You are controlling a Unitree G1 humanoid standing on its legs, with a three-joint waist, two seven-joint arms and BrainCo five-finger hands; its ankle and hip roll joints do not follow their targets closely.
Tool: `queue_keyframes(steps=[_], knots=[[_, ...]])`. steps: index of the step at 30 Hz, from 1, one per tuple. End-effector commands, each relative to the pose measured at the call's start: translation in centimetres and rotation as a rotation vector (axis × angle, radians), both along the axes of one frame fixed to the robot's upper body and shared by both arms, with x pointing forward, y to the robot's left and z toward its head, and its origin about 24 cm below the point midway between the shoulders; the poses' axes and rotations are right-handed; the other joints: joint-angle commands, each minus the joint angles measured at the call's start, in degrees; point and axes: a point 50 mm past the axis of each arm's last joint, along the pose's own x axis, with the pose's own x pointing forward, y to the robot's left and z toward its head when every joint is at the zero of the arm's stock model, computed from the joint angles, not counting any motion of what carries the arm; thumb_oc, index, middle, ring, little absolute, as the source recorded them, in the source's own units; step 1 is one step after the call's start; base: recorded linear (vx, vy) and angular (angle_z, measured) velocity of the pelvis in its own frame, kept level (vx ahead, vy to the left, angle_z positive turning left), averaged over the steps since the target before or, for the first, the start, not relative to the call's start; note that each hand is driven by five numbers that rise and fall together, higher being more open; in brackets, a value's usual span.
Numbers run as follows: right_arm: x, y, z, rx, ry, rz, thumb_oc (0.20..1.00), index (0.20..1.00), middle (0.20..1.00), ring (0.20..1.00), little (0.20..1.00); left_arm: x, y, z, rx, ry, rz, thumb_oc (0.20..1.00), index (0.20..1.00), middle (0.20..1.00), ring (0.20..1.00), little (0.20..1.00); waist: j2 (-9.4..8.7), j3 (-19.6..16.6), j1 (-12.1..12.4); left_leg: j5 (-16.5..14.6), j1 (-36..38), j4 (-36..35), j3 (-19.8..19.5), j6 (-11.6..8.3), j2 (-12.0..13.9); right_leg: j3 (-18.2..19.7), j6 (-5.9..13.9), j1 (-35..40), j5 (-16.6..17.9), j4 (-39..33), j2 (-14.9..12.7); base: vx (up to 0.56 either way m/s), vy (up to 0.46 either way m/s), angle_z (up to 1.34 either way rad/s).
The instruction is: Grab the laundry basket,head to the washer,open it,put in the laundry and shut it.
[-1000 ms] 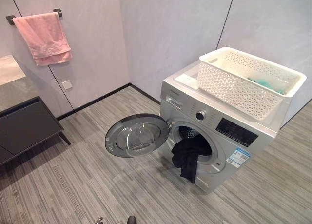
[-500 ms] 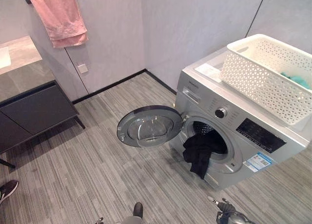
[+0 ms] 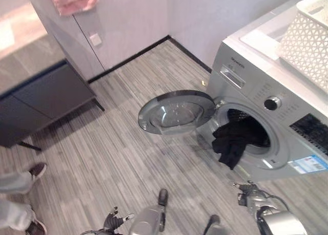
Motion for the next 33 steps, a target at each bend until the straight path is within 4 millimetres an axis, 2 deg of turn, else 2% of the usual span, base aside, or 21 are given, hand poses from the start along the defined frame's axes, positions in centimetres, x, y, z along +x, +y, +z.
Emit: queue_keyframes(steps=[1,4,5,6,7,8,9,10,16,17,18,19,21,24,25,27,28,29,30,31,33], knots=[[0.8,-1.4,1.0,-0.133,0.063,0.084,1.0,1.0,1.0,1.0,1.0,1.3,1.0,1.0,0.011,-0.065,-0.039,1.0,1.0,1.0,1.0,1.0,1.98,2.4,0.3,-4.4,-2.5,4.0,-3.4,-0.42,-0.7,-2.9,-2.94,2.6,-3.1,-1.5,5.4,0.27,0.053,0.1],[-0.2,-2.0,0.8,-0.175,0.154,0.108,1.0,1.0,1.0,1.0,1.0,2.0,0.8,1.4,0.0,-0.096,-0.048,1.0,1.0,1.0,1.0,1.0,3.17,2.6,-0.3,-5.2,-1.4,3.8,-5.1,-1.1,-0.7,-1.8,-2.55,1.4,-3.9,-8.8,5.4,0.15,-0.059,0.24],[-1.4,-2.5,0.5,-0.182,0.223,0.113,1.0,1.0,1.0,1.0,1.0,2.9,0.3,1.9,-0.017,-0.132,-0.067,1.0,1.0,1.0,1.0,1.0,3.15,3.2,-1.2,-6.9,-0.7,5.3,-7.0,-1.56,-2.0,3.5,-1.11,0.8,-1.0,-19.0,5.7,0.25,-0.151,0.54],[-2.3,-2.7,0.2,-0.186,0.267,0.114,1.0,1.0,1.0,1.0,1.0,3.4,0.1,2.2,-0.027,-0.153,-0.077,1.0,1.0,1.0,1.0,1.0,3.18,3.7,-1.4,-7.9,-0.6,6.4,-7.9,-1.8,-2.6,5.5,-0.29,0.5,1.3,-23.4,5.0,0.19,-0.121,0.55],[-2.3,-2.7,0.2,-0.186,0.267,0.114,1.0,1.0,1.0,1.0,1.0,3.4,0.1,2.2,-0.027,-0.153,-0.077,1.0,1.0,1.0,1.0,1.0,3.14,3.6,-1.4,-7.8,-0.8,6.4,-7.9,-1.78,-2.7,5.5,-0.27,0.4,1.5,-23.6,4.9,0.15,-0.158,0.54],[-3.8,-3.4,-0.1,-0.181,0.331,0.088,1.0,1.0,1.0,1.0,1.0,4.0,-0.2,2.5,-0.046,-0.182,-0.082,1.0,1.0,1.0,1.0,1.0,3.4,3.9,-1.6,-9.2,-1.2,8.2,-9.6,-2.13,-3.4,7.0,0.73,-1.4,5.1,-28.7,2.6,0.1,-0.107,0.68],[-3.8,-3.4,-0.1,-0.181,0.331,0.088,1.0,1.0,1.0,1.0,1.0,4.0,-0.2,2.5,-0.046,-0.181,-0.082,1.0,1.0,1.0,1.0,1.0,3.53,3.9,-1.6,-9.3,-1.2,8.3,-9.7,-2.13,-3.3,6.9,0.72,-1.2,5.1,-28.8,2.7,0.21,-0.243,0.98],[-5.4,-4.0,-0.3,-0.172,0.382,0.058,1.0,1.0,1.0,1.0,1.0,4.3,-0.6,2.8,-0.073,-0.197,-0.091,1.0,1.0,1.0,1.0,1.0,3.66,4.6,-1.9,-10.4,-1.1,9.8,-11.8,-2.75,-4.0,6.9,1.31,-1.6,7.4,-32.0,1.5,0.16,-0.212,0.84],[-8.8,-5.1,-0.8,-0.148,0.446,-0.039,1.0,1.0,1.0,1.0,1.0,4.4,-0.9,2.9,-0.081,-0.187,-0.143,1.0,1.0,1.0,1.0,1.0,3.11,5.4,-2.3,-11.3,-1.7,11.5,-16.1,-4.1,-4.9,5.0,2.42,-0.7,9.7,-31.4,-0.3,0.08,-0.228,0.69],[-10.5,-5.3,-1.0,-0.129,0.482,-0.099,1.0,1.0,1.0,1.0,1.0,3.7,-0.7,2.7,-0.059,-0.16,-0.164,1.0,1.0,1.0,1.0,1.0,4.73,5.3,-2.7,-9.8,-2.6,9.5,-18.0,-5.67,-3.0,2.4,2.4,-2.0,9.4,-29.2,0.8,0.01,-0.289,0.98],[-10.5,-5.4,-1.0,-0.129,0.482,-0.1,1.0,1.0,1.0,1.0,1.0,3.7,-0.7,2.7,-0.059,-0.16,-0.164,1.0,1.0,1.0,1.0,1.0,4.81,5.2,-2.7,-9.7,-2.6,9.3,-18.2,-5.74,-2.9,2.2,2.34,-2.1,9.3,-29.1,0.9,-0.03,-0.424,0.79],[-10.6,-6.0,-0.6,-0.131,0.48,-0.142,1.0,1.0,1.0,1.0,1.0,3.2,-0.7,2.6,-0.071,-0.155,-0.144,1.0,1.0,1.0,1.0,1.0,5.93,5.7,-3.0,-8.1,-3.3,7.2,-18.8,-6.55,-1.5,0.7,2.06,-2.7,8.7,-28.8,1.6,-0.06,-0.199,0.37],[-10.5,-6.4,-0.3,-0.136,0.467,-0.173,1.0,1.0,1.0,1.0,1.0,3.3,-0.8,2.7,-0.08,-0.164,-0.141,1.0,1.0,1.0,1.0,1.0,6.62,6.2,-3.2,-7.1,-3.6,5.7,-19.1,-6.95,-0.7,0.2,1.84,-3.1,8.2,-28.9,2.1,-0.08,-0.185,0.09],[-9.6,-8.5,1.3,-0.144,0.378,-0.314,1.0,1.0,1.0,1.0,1.0,3.6,-1.0,3.2,-0.109,-0.201,-0.121,1.0,1.0,1.0,1.0,1.0,9.66,8.6,-3.6,-3.7,-5.6,1.6,-19.1,-8.01,1.6,0.0,1.12,-5.9,6.8,-28.4,3.7,-0.09,-0.154,-0.05],[-9.6,-8.5,1.3,-0.145,0.377,-0.314,1.0,1.0,1.0,1.0,1.0,3.7,-1.1,3.2,-0.11,-0.201,-0.121,1.0,1.0,1.0,1.0,1.0,9.7,8.5,-3.5,-3.6,-5.6,1.4,-19.0,-8.05,1.7,0.1,1.07,-6.1,6.7,-28.3,3.7,-0.05,-0.066,-0.08],[-8.0,-9.3,2.3,-0.161,0.318,-0.344,1.0,1.0,1.0,1.0,1.0,4.0,-1.4,3.4,-0.136,-0.228,-0.097,1.0,1.0,1.0,1.0,1.0,11.19,9.4,-3.5,-2.1,-6.7,-0.6,-18.3,-8.43,2.6,0.7,0.77,-8.5,6.0,-27.4,4.3,-0.07,-0.048,-0.02],[-5.8,-9.9,3.5,-0.19,0.253,-0.342,1.0,1.0,1.0,1.0,1.0,4.5,-1.7,3.8,-0.15,-0.26,-0.085,1.0,1.0,1.0,1.0,1.0,12.89,10.5,-3.6,-0.7,-7.6,-2.1,-17.6,-8.93,3.4,1.4,0.42,-11.0,5.4,-26.1,4.7,-0.07,-0.035,-0.04],[-5.7,-9.9,3.5,-0.191,0.252,-0.341,1.0,1.0,1.0,1.0,1.0,4.6,-1.7,3.9,-0.151,-0.261,-0.084,1.0,1.0,1.0,1.0,1.0,12.86,10.4,-3.6,-0.6,-7.8,-2.2,-17.6,-8.95,3.3,1.4,0.4,-11.3,5.3,-26.0,4.7,-0.07,-0.019,-0.15],[-4.8,-10.2,4.1,-0.204,0.219,-0.347,1.0,1.0,1.0,1.0,1.0,4.8,-1.9,4.0,-0.155,-0.272,-0.082,1.0,1.0,1.0,1.0,1.0,13.56,10.9,-3.6,-0.1,-8.2,-2.9,-17.1,-9.08,3.6,1.8,0.22,-12.5,5.0,-25.3,4.8,-0.04,-0.028,-0.32],[-2.4,-10.6,5.6,-0.228,0.13,-0.366,1.0,1.0,1.0,1.0,1.0,5.3,-2.1,4.2,-0.166,-0.297,-0.065,1.0,1.0,1.0,1.0,1.0,14.99,11.8,-3.6,0.8,-9.0,-4.1,-16.2,-9.43,4.3,2.3,0.04,-14.6,4.1,-24.0,5.1,-0.05,-0.023,-0.16],[-1.2,-10.6,6.3,-0.237,0.086,-0.368,1.0,1.0,1.0,1.0,1.0,5.6,-2.4,4.4,-0.173,-0.314,-0.058,1.0,1.0,1.0,1.0,1.0,15.68,12.3,-3.6,1.2,-9.5,-4.5,-15.8,-9.51,4.4,2.7,-0.05,-15.9,3.8,-23.2,5.2,-0.05,-0.039,0.19]])
